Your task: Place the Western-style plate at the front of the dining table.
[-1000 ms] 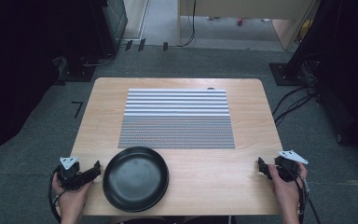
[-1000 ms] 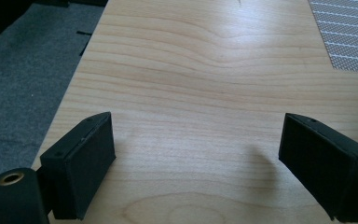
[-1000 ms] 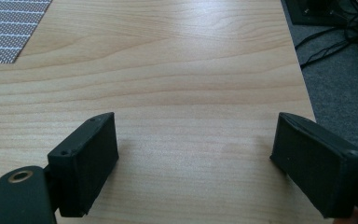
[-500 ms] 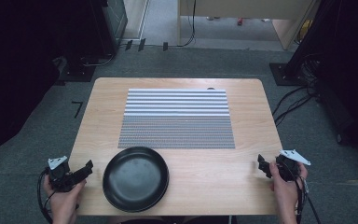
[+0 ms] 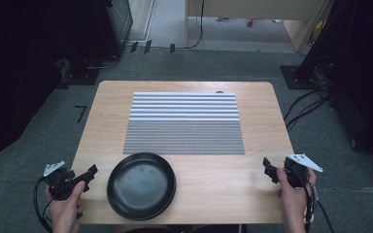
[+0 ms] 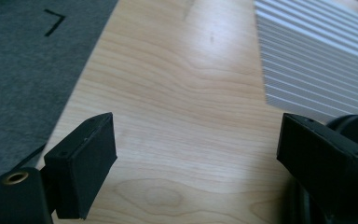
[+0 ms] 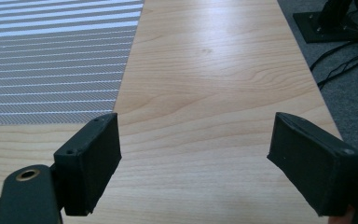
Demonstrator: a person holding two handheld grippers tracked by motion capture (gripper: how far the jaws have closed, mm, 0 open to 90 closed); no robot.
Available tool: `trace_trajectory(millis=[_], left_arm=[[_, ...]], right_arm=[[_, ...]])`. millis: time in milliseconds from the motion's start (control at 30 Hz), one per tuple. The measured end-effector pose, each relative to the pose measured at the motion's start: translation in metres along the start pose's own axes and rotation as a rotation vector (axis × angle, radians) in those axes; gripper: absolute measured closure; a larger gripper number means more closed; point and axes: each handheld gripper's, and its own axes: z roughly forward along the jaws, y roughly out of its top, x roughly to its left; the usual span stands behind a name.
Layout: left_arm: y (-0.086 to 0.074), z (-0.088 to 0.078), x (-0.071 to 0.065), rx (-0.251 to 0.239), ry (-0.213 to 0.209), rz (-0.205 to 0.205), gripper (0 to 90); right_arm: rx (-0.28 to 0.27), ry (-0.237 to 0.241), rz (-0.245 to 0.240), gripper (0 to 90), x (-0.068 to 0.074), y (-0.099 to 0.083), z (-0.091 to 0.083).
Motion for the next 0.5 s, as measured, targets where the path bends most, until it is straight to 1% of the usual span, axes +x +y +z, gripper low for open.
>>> trace_trajectory(millis=[33, 67, 233, 333, 367, 400, 433, 500], left_arm=[[0.0, 0.0, 0.0, 0.0, 0.0, 0.0, 11.5], [0.0, -0.003, -0.003, -0.008, -0.024, 0.005, 11.4], [0.001, -0.007, -0.01, -0.013, -0.066, 0.023, 11.5], [0.001, -0.008, -0.014, -0.011, -0.083, 0.036, 11.9], [0.001, -0.008, -0.014, -0.011, -0.083, 0.036, 12.3], [0.001, -0.008, -0.017, -0.01, -0.089, 0.042, 12.3], [0.0, -0.009, -0.018, -0.008, -0.094, 0.049, 12.7], [0.0, -0.009, -0.022, -0.005, -0.104, 0.062, 12.7]], right_arm=[[0.0, 0.0, 0.0, 15.9, 0.0, 0.0, 0.0], [0.002, 0.009, -0.003, 16.0, 0.005, 0.0, 0.0], [-0.001, 0.041, -0.013, 16.0, 0.017, 0.0, -0.001], [-0.004, 0.055, -0.018, 16.2, 0.027, 0.0, -0.002], [-0.004, 0.06, -0.024, 16.2, 0.031, -0.001, -0.001], [-0.004, 0.06, -0.024, 16.2, 0.031, -0.001, -0.001], [0.003, 0.077, -0.04, 16.2, 0.04, -0.002, -0.001], [0.004, 0.093, -0.046, 16.2, 0.046, -0.003, 0.0]])
